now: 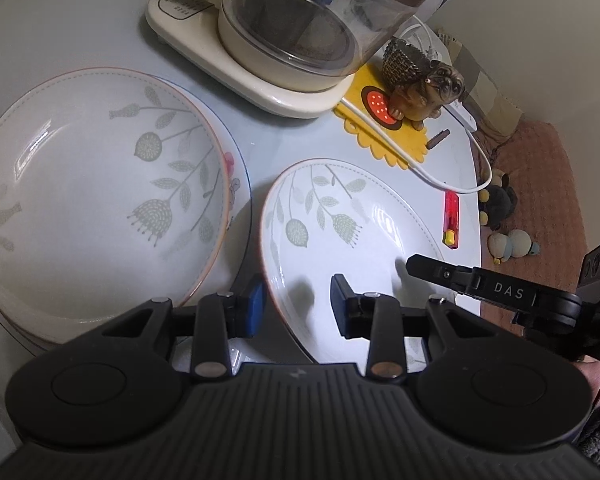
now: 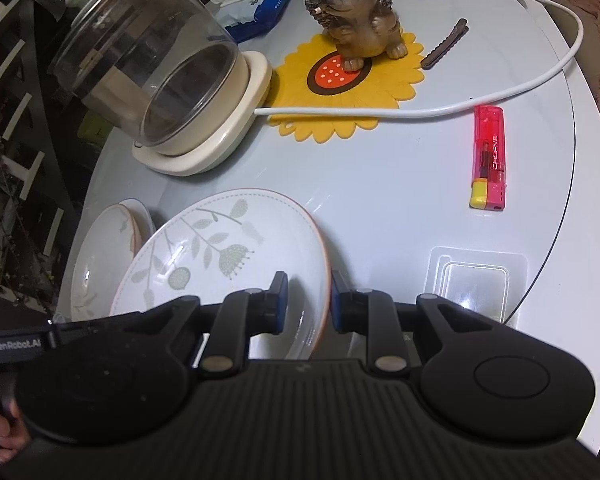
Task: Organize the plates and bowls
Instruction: 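Lift the flower-pattern plate with both grippers toward the plate stack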
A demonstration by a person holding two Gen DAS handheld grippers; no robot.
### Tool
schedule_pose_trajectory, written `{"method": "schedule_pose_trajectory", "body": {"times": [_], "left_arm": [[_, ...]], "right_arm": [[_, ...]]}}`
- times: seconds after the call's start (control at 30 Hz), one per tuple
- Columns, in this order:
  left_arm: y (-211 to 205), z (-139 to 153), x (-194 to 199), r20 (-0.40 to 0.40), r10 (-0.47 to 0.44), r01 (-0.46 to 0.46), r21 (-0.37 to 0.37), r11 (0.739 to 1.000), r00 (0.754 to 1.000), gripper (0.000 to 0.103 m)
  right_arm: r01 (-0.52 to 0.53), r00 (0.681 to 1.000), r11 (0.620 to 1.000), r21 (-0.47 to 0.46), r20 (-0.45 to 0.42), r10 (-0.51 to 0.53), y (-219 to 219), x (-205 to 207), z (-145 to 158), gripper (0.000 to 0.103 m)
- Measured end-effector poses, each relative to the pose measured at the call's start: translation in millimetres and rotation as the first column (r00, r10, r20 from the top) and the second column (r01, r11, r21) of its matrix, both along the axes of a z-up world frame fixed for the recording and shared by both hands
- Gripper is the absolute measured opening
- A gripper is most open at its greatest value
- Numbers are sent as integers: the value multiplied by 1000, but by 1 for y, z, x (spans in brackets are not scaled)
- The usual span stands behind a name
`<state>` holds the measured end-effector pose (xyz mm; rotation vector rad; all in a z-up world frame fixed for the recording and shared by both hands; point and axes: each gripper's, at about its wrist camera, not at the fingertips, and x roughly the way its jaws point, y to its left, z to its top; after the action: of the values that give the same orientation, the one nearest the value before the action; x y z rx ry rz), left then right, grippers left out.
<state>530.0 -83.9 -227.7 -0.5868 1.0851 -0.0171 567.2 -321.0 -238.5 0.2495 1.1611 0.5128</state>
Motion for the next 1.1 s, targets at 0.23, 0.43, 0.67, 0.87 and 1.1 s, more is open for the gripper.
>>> {"method": "schedule_pose_trajectory", "body": {"times": [0.23, 0.43, 0.67, 0.87, 1.1], "left_arm": [[9, 19, -6, 43, 1, -1, -12, 1000, 999, 40], [19, 39, -14, 86, -12, 12, -6, 1000, 996, 40], [41, 58, -29, 124, -4, 5, -8, 1000, 992, 40], [66, 67, -47, 131, 52, -53, 5, 999, 990, 40], [95, 71, -66, 129, 134, -137, 18, 990, 983, 40]], "right_arm": [[-3, 1000, 1000, 13, 10, 3, 0, -11, 15, 25], [15, 1000, 999, 46, 22, -16, 2, -21, 34, 25], [12, 998, 997, 77, 58, -16, 16, -32, 55, 24], [-34, 997, 994, 102, 67, 28, 43, -35, 62, 24], [-116, 991, 986, 118, 78, 108, 81, -32, 63, 24]]}}
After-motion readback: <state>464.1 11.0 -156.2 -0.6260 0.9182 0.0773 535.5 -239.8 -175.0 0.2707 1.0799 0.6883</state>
